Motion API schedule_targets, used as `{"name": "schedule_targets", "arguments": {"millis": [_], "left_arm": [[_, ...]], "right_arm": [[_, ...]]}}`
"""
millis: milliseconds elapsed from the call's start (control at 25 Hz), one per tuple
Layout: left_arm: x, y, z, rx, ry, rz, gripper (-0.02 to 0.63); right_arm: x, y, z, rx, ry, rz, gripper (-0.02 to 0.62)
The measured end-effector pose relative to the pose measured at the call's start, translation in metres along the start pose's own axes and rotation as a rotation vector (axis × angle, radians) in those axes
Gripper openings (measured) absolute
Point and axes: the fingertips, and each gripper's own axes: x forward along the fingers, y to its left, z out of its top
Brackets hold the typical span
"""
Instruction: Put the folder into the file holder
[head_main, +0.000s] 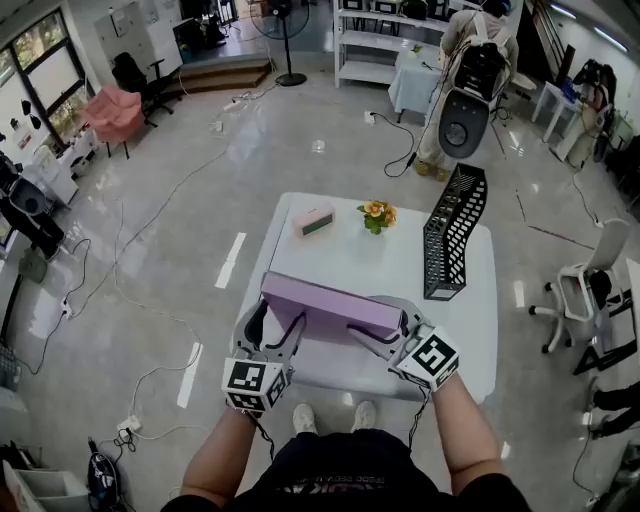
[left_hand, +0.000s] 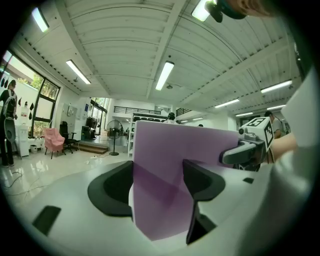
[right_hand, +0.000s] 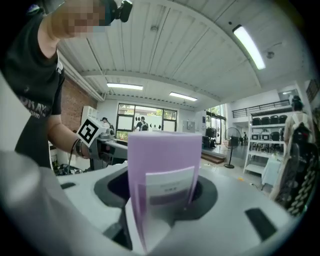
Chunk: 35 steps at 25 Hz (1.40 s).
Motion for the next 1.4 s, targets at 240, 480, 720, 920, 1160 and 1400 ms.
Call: {"name": "schedule_targets", "arguments": {"millis": [240, 480, 720, 920, 1160, 1400], "left_arm": [[-0.005, -0.002, -0.001, -0.008, 0.006, 0.038, 0.308], [-0.003, -0.008, 0.0, -0.002, 0.0, 0.079, 0.302], [0.001, -0.034, -0.003, 0.027, 0.012, 0.079, 0.172], [0.009, -0.051, -0.003, 0.035, 0.003, 0.114, 0.097], [0.019, -0.079, 0.004, 0.035, -0.02, 0.095, 0.115], [0.035, -0.105, 0.01, 0.022, -0.028, 0.059, 0.005]], "right_arm": [[-0.003, 0.015, -0.004, -0.085, 0.051, 0.057, 0.176], [-0.009, 0.011, -0.004, -0.082, 0.027, 0.063, 0.164], [-0.02, 0.021, -0.008, -0.112, 0.019, 0.11, 0.164], [-0.027, 0.011, -0.01, -0.066, -0.005, 0.059, 0.158], [-0.046, -0.004, -0.013, -0.014, -0.021, 0.012, 0.144], [-0.075, -0.031, -0.009, 0.056, -0.048, -0.077, 0.137]]}}
